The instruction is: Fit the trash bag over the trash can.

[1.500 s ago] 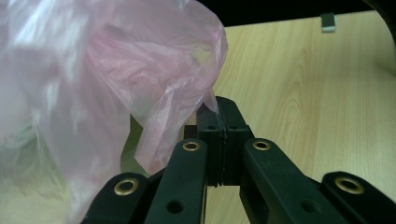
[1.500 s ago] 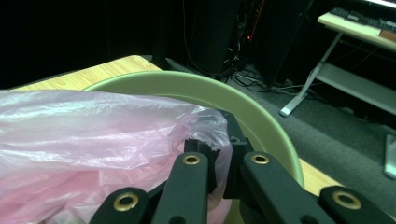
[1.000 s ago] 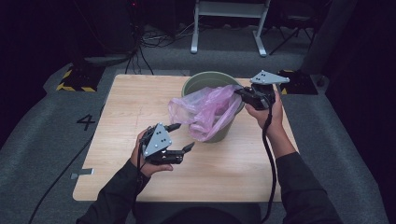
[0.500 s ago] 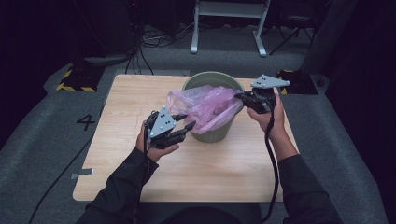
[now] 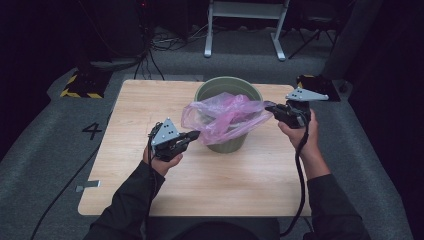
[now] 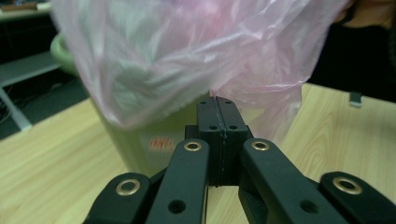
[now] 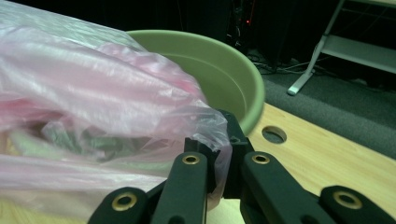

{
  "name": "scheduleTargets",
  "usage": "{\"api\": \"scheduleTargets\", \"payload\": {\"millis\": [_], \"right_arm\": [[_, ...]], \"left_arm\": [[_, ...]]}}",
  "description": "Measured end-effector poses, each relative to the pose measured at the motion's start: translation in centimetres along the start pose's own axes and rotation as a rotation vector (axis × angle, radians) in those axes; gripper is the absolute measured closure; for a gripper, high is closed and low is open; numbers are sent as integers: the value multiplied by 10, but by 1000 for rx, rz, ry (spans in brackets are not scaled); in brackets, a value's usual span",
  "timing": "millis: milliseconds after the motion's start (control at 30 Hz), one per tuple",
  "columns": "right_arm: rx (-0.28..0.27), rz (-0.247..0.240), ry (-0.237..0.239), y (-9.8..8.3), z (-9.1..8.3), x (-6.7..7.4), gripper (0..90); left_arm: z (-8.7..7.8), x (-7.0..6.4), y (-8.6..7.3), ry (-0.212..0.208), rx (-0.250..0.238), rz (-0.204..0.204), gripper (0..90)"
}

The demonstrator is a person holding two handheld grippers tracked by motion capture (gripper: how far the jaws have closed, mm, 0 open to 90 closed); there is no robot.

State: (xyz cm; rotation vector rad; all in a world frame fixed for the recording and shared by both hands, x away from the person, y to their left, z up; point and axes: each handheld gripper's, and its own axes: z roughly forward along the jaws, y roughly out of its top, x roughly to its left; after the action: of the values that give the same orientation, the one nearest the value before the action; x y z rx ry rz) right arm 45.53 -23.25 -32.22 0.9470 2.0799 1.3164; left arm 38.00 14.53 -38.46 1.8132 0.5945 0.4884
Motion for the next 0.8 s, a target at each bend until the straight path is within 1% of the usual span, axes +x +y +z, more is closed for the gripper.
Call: {"api": "scheduleTargets", "payload": {"millis": [33,100,133,200,233,300,333,367,400,433,467,500,533,567,600,633,667,700,733,767,800], "right_arm": [[0,4,1,-2,-2,-2,900],[8,20,0,-9,-5,-6,896],[11,23,3,-10,-5,-6,886],[20,6,-2,-12,-6,-5,866],[21,6,3,-13,-7,-5,865],[20,13,10,-15,-10,-6,883],[16,19,10,-17,-11,-8,898],[15,24,11,-18,-12,-9,900],[17,35,23,-20,-12,-12,900],[25,41,29,-22,-12,-13,900],[32,40,27,-23,-10,-13,900],[32,40,27,-23,-10,-13,900],[38,40,17,-25,-8,-12,900],[38,40,17,-25,-8,-12,900],[40,48,15,-27,-8,-12,898],[40,48,15,-27,-8,-12,898],[38,50,16,-27,-7,-12,897],[38,49,16,-28,-7,-13,895],[38,52,16,-28,-7,-13,895],[38,52,16,-28,-7,-13,895],[36,51,17,-28,-7,-13,896]], "left_arm": [[0,2,-4,9,6,-9,900],[2,6,-9,7,11,-33,900],[2,7,-9,12,11,-33,900],[3,8,-9,21,12,-32,900],[4,9,-10,24,15,-29,900],[5,10,-10,29,20,-28,900],[7,15,-14,36,25,-35,900],[9,19,-17,26,32,-55,900],[11,22,-19,20,34,-68,900],[11,22,-19,20,34,-68,900],[15,24,-22,18,44,-70,900],[15,24,-22,18,44,-70,900],[17,26,-24,-36,45,-65,900],[17,26,-24,-36,45,-65,853],[15,22,-25,-40,24,-35,751],[15,22,-25,-40,24,-35,646],[11,20,-24,-39,13,-25,646],[4,19,-23,-40,11,-14,401],[1,19,-22,-44,7,-16,325],[1,19,-22,-44,7,-16,264],[-8,19,-21,-62,12,-20,264]]}}
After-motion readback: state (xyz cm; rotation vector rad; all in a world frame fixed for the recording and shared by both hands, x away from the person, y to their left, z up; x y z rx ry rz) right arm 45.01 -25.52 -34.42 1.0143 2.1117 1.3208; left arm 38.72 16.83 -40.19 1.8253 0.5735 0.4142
